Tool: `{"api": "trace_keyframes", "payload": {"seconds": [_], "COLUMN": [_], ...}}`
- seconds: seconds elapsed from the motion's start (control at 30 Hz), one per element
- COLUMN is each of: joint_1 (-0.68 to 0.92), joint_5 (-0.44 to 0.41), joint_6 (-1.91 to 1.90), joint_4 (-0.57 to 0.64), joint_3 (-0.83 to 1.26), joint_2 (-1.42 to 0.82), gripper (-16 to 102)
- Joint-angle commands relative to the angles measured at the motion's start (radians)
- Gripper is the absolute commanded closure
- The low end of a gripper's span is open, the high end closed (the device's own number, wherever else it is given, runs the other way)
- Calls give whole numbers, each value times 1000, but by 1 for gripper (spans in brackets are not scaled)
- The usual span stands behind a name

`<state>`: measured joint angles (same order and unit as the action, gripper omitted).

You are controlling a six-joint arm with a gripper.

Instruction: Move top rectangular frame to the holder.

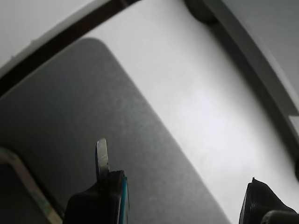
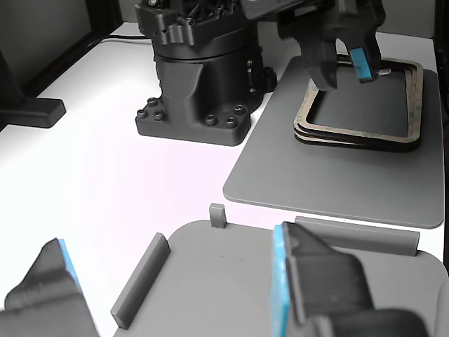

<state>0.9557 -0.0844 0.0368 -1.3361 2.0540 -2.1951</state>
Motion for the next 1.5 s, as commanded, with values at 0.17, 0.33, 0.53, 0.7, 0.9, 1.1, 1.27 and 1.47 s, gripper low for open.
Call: {"api": "trace_keyframes", "payload": {"seconds": [0.17,0.33,0.53,0.7,0.9,1.1,1.27,1.47], "joint_1": [124,158,213,215,216,216,216,219], "joint_5": [-48,17,43,87,109,117,120,123], "joint_6": [57,109,89,140,189,195,209,210], "joint_4": [-97,-130,-84,-114,-110,-75,-51,-14], "joint_3": [-141,-210,-221,-253,-193,-149,-121,-103], "joint_2": [133,256,347,439,426,419,419,431], "gripper": [-13,-14,-14,-14,-14,-14,-14,-12]}}
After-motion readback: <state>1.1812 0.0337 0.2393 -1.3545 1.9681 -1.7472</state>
